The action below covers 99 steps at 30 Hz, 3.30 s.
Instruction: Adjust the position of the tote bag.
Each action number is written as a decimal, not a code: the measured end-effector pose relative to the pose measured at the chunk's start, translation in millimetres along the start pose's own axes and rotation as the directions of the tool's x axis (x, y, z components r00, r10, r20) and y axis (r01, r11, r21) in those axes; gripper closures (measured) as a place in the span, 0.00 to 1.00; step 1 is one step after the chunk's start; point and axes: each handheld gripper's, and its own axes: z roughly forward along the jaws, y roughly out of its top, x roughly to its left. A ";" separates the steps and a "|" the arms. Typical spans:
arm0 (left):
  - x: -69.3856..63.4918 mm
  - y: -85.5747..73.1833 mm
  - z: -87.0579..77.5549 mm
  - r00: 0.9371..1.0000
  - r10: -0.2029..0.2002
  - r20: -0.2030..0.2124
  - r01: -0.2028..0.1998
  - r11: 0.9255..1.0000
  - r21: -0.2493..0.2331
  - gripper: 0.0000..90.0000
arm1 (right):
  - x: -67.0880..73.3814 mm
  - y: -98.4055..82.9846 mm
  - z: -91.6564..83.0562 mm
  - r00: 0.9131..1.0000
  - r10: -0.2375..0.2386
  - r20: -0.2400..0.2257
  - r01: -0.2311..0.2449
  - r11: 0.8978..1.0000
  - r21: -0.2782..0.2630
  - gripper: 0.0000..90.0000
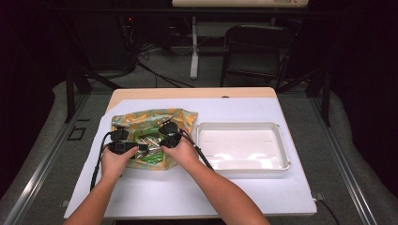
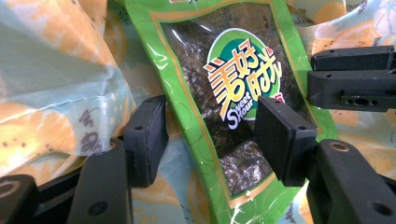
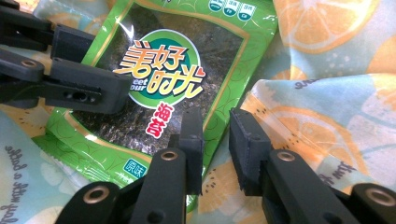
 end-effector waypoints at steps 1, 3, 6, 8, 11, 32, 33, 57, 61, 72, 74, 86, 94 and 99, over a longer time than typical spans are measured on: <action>-0.6 0.3 0.5 1.000 -0.008 -0.005 0.008 1.000 0.000 0.49 | 0.0 -0.2 0.2 1.000 0.002 -0.001 -0.002 1.000 -0.003 0.84; -1.1 0.7 0.2 1.000 -0.012 -0.009 0.012 1.000 -0.001 0.49 | -0.5 -0.4 -0.3 1.000 -0.002 0.000 0.002 1.000 0.001 0.84; -0.8 0.8 -0.4 1.000 -0.016 -0.007 0.016 1.000 -0.004 0.50 | -1.4 -0.6 -0.3 1.000 0.004 -0.005 -0.004 1.000 -0.001 0.84; -0.4 0.7 -0.9 1.000 -0.016 -0.005 0.016 1.000 -0.008 0.51 | -1.8 -0.7 -0.6 1.000 0.012 -0.007 -0.012 1.000 -0.001 0.84; -1.2 0.9 -2.7 1.000 -0.012 -0.008 0.011 1.000 -0.018 0.53 | -1.4 -0.9 -0.8 1.000 0.011 -0.007 -0.011 1.000 -0.005 0.84; 1.2 2.2 -8.0 0.999 -0.032 0.025 0.033 0.998 -0.061 0.59 | -4.5 -1.5 -0.8 1.000 0.025 -0.004 -0.025 1.000 -0.009 0.87; 1.7 2.2 -7.7 0.999 -0.034 0.028 0.035 0.998 -0.060 0.59 | -4.3 -1.5 -0.5 1.000 0.029 -0.004 -0.029 1.000 -0.013 0.87; 0.0 2.7 -2.4 0.997 -0.048 0.068 0.052 0.997 -0.057 0.54 | -5.1 -2.3 0.2 0.999 0.037 -0.008 -0.038 0.999 -0.020 0.87; -1.5 2.9 -7.3 0.995 -0.048 0.084 0.057 0.994 -0.097 0.59 | -6.7 -2.6 -0.1 0.999 0.039 -0.009 -0.040 0.999 -0.012 0.87; -3.0 3.0 -10.8 0.993 -0.046 0.107 0.059 0.991 -0.119 0.64 | -7.2 -3.5 0.8 0.999 0.040 -0.009 -0.041 0.999 -0.020 0.87; -2.5 3.0 -10.5 0.992 -0.050 0.112 0.064 0.991 -0.120 0.64 | -7.3 -3.4 0.9 0.999 0.040 -0.009 -0.040 0.999 -0.020 0.87; -0.8 3.4 -10.6 0.986 -0.071 0.149 0.090 0.989 -0.121 0.68 | -7.2 -4.0 1.2 0.999 0.044 -0.011 -0.044 0.999 -0.026 0.87; -0.2 3.5 -10.7 0.984 -0.080 0.159 0.101 0.987 -0.123 0.70 | -7.1 -4.3 1.4 0.999 0.038 -0.005 -0.039 0.999 -0.030 0.87; 1.1 3.4 -10.8 0.980 -0.095 0.177 0.118 0.985 -0.126 0.72 | -7.2 -4.5 1.4 0.999 0.037 -0.004 -0.037 0.999 -0.031 0.86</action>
